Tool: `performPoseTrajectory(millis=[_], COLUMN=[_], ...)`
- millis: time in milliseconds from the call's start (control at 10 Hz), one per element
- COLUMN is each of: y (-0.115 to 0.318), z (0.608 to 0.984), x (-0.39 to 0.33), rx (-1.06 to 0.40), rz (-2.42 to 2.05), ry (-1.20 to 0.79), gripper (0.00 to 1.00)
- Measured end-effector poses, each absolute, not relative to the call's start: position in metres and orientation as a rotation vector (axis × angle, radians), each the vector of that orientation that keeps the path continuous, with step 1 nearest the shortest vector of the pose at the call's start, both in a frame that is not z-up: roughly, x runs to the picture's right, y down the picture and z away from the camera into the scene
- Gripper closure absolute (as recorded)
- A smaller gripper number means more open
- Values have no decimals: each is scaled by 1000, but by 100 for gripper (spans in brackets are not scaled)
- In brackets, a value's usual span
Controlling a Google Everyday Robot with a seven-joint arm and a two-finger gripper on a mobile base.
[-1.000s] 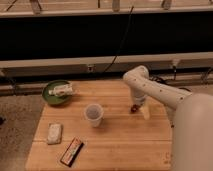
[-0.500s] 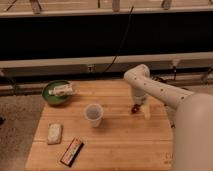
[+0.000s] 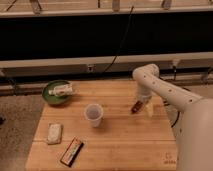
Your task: Place the pepper in the ceramic cup
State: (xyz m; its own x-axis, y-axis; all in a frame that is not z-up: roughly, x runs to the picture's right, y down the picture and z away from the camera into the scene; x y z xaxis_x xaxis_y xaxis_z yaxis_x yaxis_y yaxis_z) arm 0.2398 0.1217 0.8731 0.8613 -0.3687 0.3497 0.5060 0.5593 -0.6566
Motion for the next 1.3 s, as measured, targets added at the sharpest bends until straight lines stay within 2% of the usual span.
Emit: performPoseTrajectory(millis=[400,800,900,1000,1300], y=[111,136,141,142,142], z=[889,913,913,913,907], x=[244,240,239,237,227], rx=[-787,-785,-784,-774,-746], rz=[-602,-650,-656,-661,-671], ry=[-260,-300,-304,-306,-318], gripper=[20,20,23,30,62])
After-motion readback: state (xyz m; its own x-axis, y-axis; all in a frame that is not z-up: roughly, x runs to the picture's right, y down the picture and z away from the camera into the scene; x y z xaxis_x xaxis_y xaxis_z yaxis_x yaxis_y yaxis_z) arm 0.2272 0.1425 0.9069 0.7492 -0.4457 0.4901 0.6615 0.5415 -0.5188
